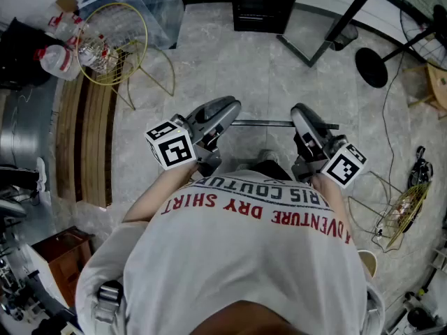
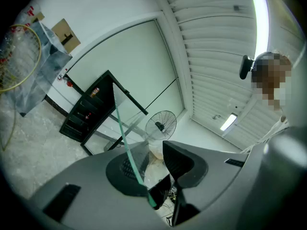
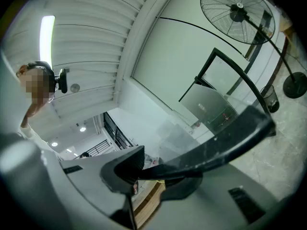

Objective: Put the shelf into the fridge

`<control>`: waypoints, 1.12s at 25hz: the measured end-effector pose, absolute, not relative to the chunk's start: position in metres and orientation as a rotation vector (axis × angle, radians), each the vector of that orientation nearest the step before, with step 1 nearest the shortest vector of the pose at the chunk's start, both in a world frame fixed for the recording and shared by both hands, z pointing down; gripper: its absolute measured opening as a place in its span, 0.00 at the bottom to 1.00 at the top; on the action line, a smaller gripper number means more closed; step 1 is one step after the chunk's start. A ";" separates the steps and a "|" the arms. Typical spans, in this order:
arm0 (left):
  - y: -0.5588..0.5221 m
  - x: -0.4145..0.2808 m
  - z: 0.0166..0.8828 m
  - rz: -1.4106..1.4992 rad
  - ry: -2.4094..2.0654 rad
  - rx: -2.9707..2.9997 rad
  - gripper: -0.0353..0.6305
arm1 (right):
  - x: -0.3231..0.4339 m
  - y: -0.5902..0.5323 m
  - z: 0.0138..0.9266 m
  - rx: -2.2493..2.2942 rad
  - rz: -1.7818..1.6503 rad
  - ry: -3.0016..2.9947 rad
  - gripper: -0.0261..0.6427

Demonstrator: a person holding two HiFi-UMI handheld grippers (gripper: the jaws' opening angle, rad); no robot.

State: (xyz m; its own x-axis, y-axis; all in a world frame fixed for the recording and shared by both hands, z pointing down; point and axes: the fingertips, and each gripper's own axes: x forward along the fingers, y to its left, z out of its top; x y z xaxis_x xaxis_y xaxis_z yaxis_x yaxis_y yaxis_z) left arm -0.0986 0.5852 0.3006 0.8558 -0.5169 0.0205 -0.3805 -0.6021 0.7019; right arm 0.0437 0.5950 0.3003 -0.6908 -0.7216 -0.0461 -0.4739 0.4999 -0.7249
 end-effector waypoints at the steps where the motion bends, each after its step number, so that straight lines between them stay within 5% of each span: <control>1: 0.585 -0.099 0.301 -0.238 -0.648 2.288 0.23 | 0.043 0.595 0.301 -1.000 -1.004 2.404 0.19; 28: 0.525 -0.097 0.307 -0.246 -0.676 2.297 0.23 | 0.045 0.533 0.304 -0.992 -0.949 2.457 0.20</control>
